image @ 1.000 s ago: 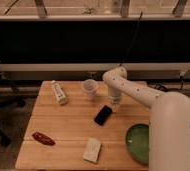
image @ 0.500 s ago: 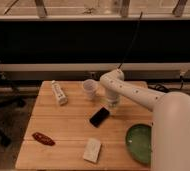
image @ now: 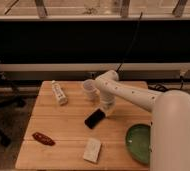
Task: Push the eraser across the table
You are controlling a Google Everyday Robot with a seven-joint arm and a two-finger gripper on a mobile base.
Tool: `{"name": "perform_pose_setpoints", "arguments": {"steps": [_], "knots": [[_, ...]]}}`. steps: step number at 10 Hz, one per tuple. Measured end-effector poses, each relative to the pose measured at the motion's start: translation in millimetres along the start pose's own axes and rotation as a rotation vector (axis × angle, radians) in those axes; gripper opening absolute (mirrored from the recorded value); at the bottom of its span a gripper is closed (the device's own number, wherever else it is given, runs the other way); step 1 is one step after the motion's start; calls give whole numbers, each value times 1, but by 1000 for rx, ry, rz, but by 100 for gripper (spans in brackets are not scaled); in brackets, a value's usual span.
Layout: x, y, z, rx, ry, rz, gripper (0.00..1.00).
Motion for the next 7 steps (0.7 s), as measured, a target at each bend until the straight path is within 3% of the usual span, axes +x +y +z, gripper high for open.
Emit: {"name": "perform_pose_setpoints", "arguments": {"steps": [7], "knots": [[-31, 1, -2, 0, 19, -61, 0]]}}
